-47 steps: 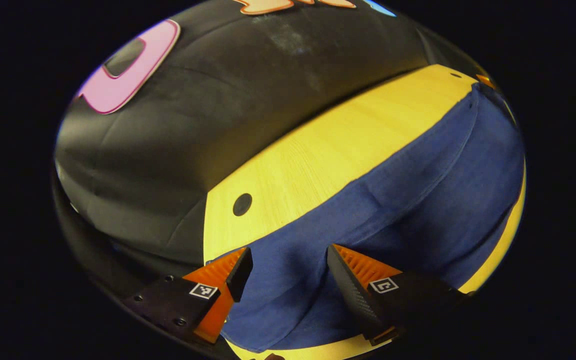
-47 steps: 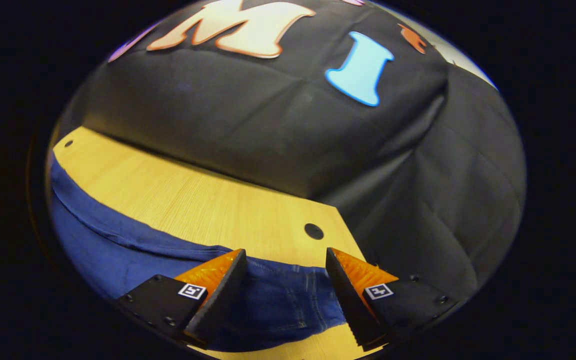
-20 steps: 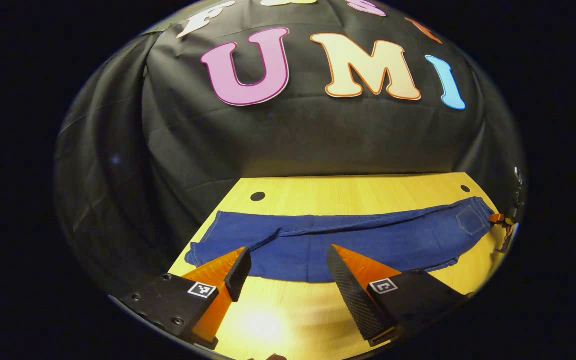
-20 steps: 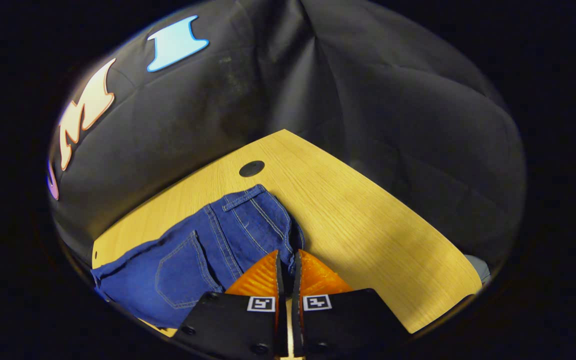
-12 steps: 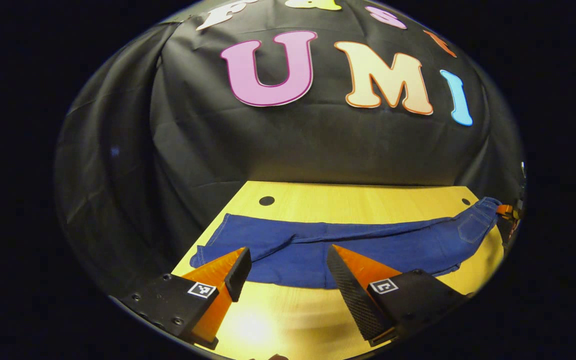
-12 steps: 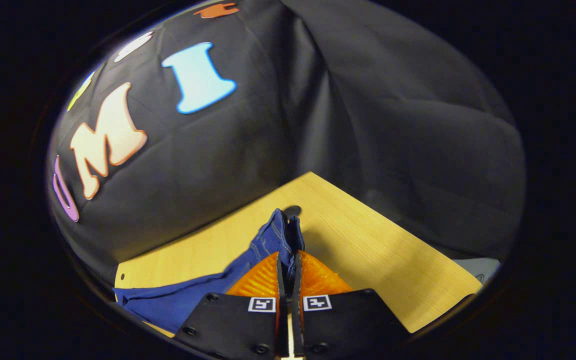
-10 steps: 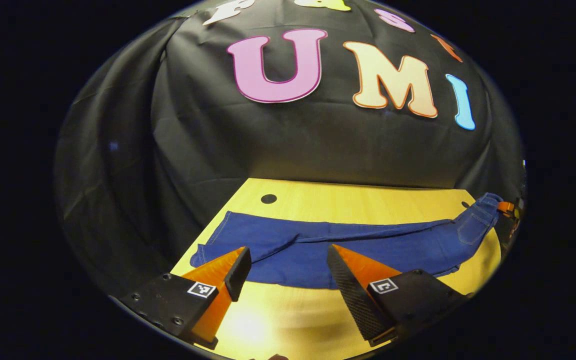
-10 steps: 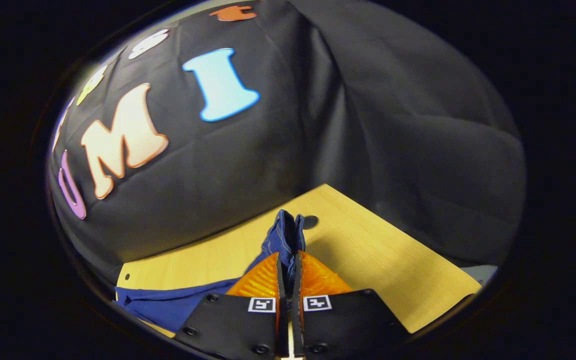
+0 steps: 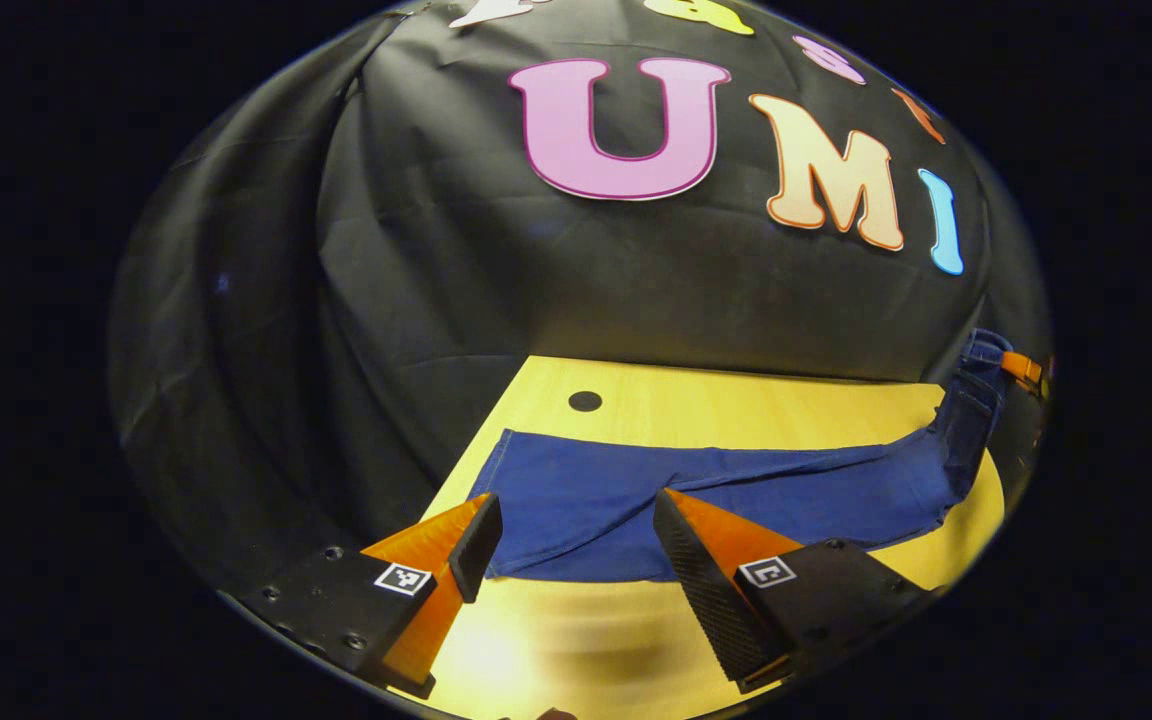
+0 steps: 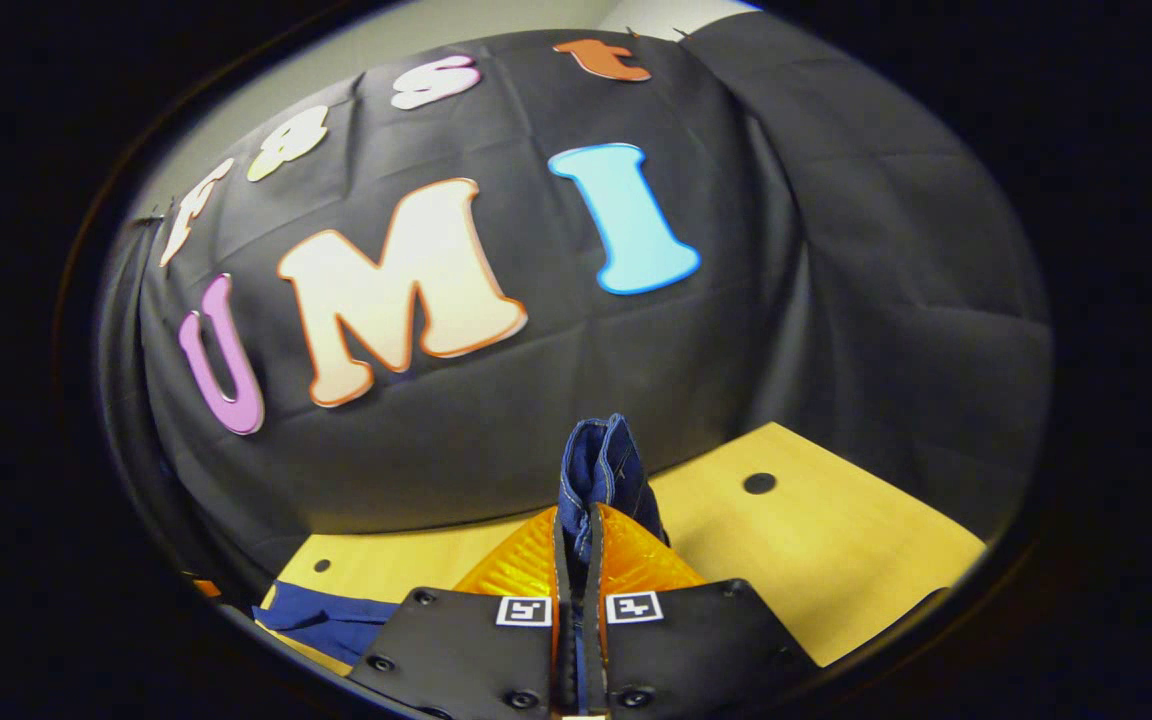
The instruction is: Grasp the waist and the cuffs of the jeans and fold them to make the two legs overlap; first hold the waist and fold one-third of the jeans toward the cuffs, then hold the cuffs and fold the remaining one-third in the same direction to finish folding.
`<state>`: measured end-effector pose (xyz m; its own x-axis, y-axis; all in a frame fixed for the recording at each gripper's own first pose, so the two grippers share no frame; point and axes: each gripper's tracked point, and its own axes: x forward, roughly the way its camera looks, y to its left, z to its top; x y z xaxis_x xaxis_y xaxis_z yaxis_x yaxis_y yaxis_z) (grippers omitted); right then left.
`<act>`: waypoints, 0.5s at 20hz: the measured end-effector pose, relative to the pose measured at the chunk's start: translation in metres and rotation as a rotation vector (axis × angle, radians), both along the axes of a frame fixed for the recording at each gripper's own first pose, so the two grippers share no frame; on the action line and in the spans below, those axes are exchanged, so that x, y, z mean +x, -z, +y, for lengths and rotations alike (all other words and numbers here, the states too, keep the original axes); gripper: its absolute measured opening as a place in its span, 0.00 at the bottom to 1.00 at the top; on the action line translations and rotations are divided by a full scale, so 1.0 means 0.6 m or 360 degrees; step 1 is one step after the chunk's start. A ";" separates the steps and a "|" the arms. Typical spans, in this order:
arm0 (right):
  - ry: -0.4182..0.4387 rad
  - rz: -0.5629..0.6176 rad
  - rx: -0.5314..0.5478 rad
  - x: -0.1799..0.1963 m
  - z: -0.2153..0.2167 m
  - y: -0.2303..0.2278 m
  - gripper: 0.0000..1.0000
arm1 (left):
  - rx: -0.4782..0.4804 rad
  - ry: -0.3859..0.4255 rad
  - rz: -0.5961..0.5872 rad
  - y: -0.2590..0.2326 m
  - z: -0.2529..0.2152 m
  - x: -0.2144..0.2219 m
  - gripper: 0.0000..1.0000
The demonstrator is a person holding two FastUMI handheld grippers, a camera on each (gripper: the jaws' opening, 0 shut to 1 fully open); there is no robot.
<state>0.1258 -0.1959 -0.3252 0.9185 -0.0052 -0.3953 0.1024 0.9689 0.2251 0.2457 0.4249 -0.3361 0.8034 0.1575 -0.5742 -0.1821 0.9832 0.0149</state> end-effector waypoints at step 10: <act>-0.0161 -0.0053 0.0219 -0.019 -0.035 0.026 0.07 | -0.0020 0.0102 0.0059 0.023 0.119 -0.001 0.96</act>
<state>0.1142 -0.2169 -0.3407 0.9242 0.1402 -0.3551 -0.0041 0.9338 0.3579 0.2449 0.4961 -0.3500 0.7898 0.0987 -0.6054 -0.1182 0.9930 0.0077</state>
